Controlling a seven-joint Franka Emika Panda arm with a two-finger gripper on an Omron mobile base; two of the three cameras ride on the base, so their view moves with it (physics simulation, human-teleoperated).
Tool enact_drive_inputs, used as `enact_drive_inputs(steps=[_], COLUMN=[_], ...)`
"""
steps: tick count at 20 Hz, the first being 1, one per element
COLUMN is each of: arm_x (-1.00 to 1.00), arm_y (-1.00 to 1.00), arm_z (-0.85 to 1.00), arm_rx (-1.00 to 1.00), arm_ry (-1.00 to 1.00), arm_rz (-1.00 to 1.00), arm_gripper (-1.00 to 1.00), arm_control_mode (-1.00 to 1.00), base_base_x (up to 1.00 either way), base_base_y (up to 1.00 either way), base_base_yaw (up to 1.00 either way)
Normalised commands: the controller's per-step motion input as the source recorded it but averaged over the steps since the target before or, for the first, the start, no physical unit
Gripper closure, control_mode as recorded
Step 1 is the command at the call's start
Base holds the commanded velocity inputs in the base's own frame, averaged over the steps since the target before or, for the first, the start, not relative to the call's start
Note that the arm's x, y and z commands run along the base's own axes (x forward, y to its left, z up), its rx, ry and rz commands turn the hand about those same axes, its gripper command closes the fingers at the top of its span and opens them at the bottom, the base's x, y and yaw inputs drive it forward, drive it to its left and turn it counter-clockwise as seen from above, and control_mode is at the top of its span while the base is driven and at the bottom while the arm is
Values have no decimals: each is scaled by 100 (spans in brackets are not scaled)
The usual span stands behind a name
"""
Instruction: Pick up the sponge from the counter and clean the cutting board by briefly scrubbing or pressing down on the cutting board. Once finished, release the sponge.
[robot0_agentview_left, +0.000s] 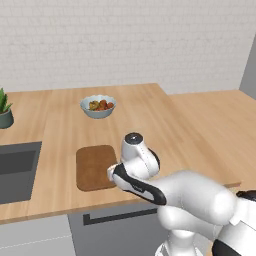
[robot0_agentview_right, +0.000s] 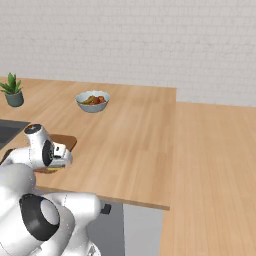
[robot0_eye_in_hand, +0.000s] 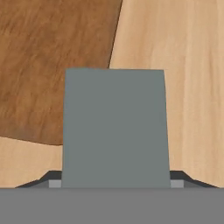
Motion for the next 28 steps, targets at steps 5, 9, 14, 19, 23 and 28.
enact_drive_inputs(steps=[5, 9, 14, 19, 23, 28], arm_x=[59, 93, 74, 3, 19, 25], arm_y=[100, 44, 7, 36, 28, 2], arm_z=[83, 59, 13, -5, -28, -38], arm_rx=[-1, -8, -4, 4, 0, 0], arm_ry=[0, 0, 1, 8, 4, 6], arm_rz=[-18, -7, 0, 0, 0, 0], arm_gripper=[100, 100, 100, 100, 100, 100], arm_control_mode=[-100, -100, -100, -100, -100, -100], base_base_x=[0, 0, 0, 0, 0, 0], base_base_y=[0, 0, 0, 0, 0, 0], base_base_yaw=[0, 0, 0, 0, 0, 0])
